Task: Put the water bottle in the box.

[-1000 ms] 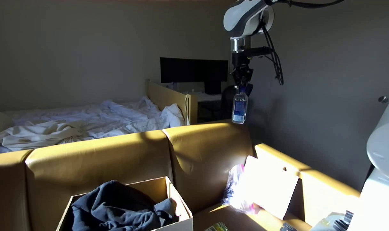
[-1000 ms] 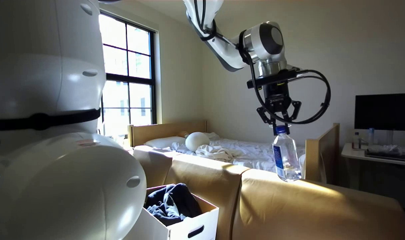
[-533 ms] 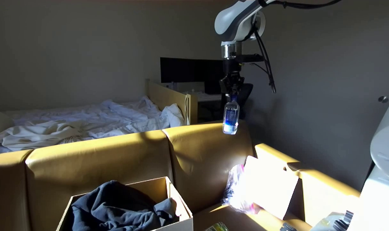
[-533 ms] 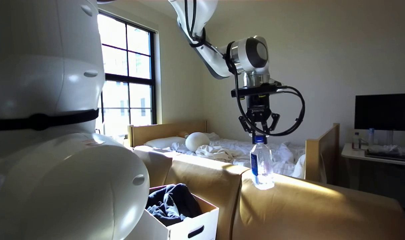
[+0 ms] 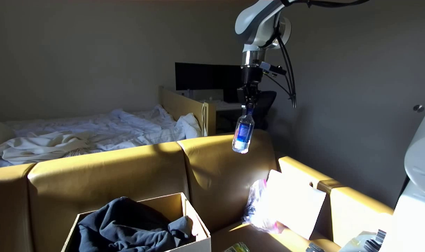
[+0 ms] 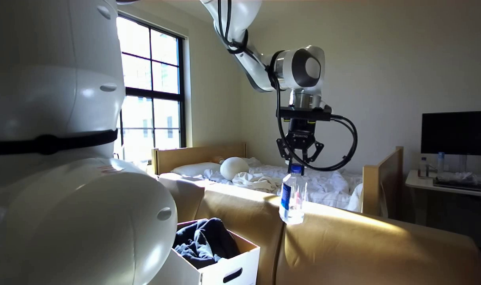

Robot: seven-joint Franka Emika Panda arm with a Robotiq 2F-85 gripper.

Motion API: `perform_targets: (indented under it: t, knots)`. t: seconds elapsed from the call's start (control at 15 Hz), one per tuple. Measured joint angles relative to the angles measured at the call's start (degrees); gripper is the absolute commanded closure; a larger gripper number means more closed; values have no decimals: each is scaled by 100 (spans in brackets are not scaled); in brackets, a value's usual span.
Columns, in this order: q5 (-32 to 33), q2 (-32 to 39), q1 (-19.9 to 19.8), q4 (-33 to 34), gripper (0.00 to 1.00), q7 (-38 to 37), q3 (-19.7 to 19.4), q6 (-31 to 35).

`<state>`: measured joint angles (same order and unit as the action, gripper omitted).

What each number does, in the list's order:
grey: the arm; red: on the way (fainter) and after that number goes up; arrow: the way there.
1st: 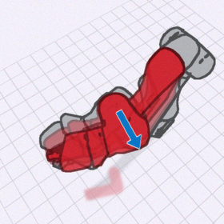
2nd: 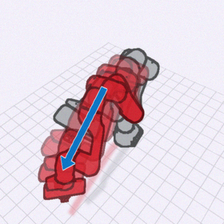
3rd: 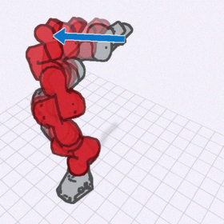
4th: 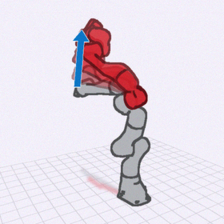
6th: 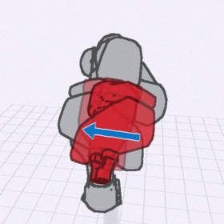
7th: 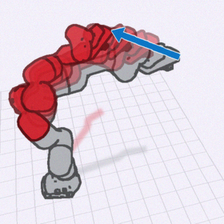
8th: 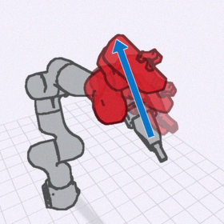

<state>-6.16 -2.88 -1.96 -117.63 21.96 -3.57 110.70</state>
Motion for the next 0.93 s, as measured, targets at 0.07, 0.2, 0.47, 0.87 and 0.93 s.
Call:
perform_targets:
  t: [0.07, 0.2, 0.47, 0.87, 0.93]
  knots:
    - [-50, -5, 1, -59, 86, 169, 0, 8]
    - [-146, -29, 7, -205, 86, 407, 3, 64]
    - [-278, -47, 28, -510, 85, 649, 18, 383]
    - [-271, 374, 101, -735, 85, 630, 150, 1088]
    - [-241, 452, 138, -777, 65, 636, 199, 1127]
